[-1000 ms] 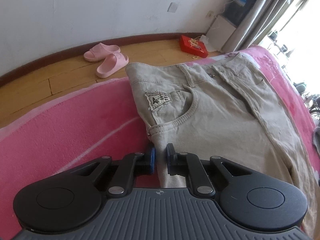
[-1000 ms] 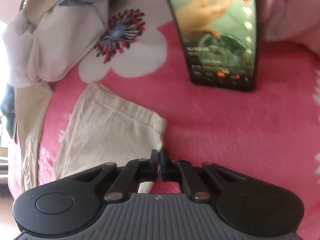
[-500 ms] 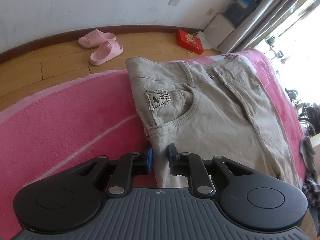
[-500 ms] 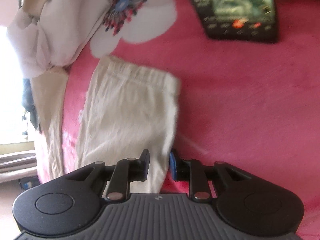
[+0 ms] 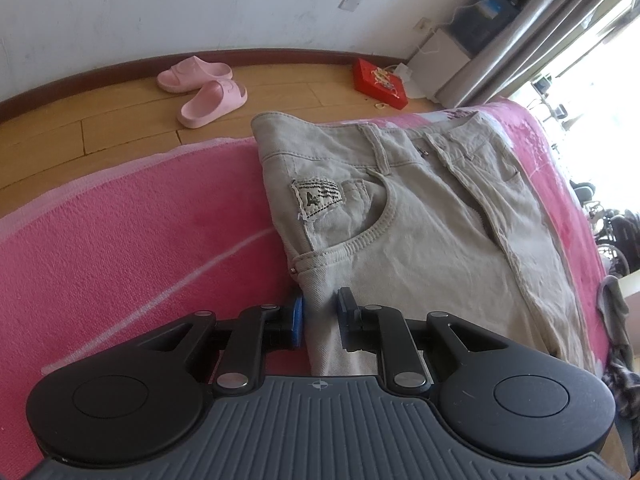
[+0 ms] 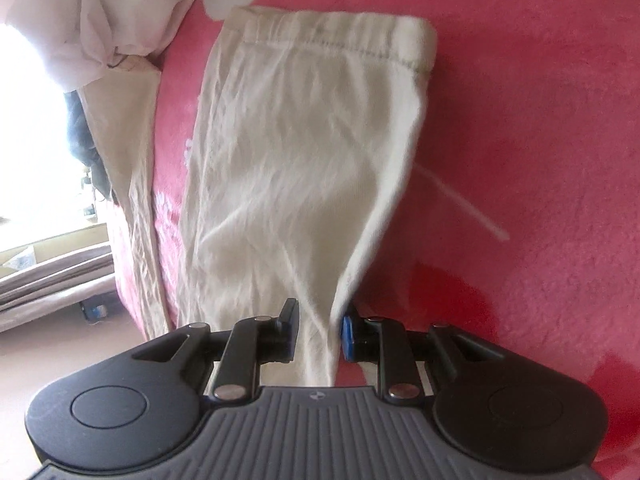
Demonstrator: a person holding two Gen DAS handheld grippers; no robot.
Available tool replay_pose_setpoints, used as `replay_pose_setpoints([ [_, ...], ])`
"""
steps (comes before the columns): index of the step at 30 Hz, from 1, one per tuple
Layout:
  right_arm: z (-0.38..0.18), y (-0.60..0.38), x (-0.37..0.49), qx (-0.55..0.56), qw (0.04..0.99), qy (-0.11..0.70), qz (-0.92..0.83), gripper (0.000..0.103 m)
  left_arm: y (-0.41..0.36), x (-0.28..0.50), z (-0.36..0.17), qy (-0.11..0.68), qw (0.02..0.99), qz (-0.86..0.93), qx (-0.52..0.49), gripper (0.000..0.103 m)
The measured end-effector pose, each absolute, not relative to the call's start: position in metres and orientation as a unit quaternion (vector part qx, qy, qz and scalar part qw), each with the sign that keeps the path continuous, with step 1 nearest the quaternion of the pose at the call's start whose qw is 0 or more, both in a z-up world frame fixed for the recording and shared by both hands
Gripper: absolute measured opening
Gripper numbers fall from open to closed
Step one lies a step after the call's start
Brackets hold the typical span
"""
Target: Fold clothes
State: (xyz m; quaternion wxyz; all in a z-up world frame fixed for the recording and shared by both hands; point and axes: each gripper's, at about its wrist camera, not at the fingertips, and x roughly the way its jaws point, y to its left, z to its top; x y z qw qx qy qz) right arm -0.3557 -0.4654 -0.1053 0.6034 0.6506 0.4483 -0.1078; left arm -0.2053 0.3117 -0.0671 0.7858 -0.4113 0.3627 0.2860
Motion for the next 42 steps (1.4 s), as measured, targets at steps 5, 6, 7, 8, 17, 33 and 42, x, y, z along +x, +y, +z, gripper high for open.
replay_pose_setpoints([
  [5,-0.111,-0.459,-0.344,0.647,0.596,0.469,-0.078,0.024,0.311,-0.206,-0.068,0.361,0.785,0.286,-0.413,0.017],
  [6,-0.112,-0.458,-0.342,0.647,0.594,0.473,-0.072,0.024,0.311,-0.206,-0.068,0.361,0.785,0.286,-0.414,0.017],
  [7,-0.113,-0.457,-0.339,0.646,0.592,0.477,-0.066,0.024,0.311,-0.206,-0.068,0.360,0.785,0.285,-0.415,0.017],
  [8,-0.114,-0.456,-0.337,0.645,0.590,0.482,-0.059,0.024,0.312,-0.206,-0.069,0.360,0.785,0.284,-0.417,0.017],
  [17,-0.125,-0.438,-0.313,0.646,0.561,0.517,0.009,0.024,0.314,-0.206,-0.071,0.358,0.784,0.279,-0.423,0.019],
  [33,-0.129,-0.433,-0.301,0.655,0.547,0.521,0.006,0.017,0.314,-0.207,-0.071,0.357,0.785,0.277,-0.425,0.019],
  [42,-0.106,-0.429,-0.283,0.610,0.603,0.513,0.034,0.004,0.315,-0.207,-0.072,0.356,0.785,0.276,-0.426,0.019],
])
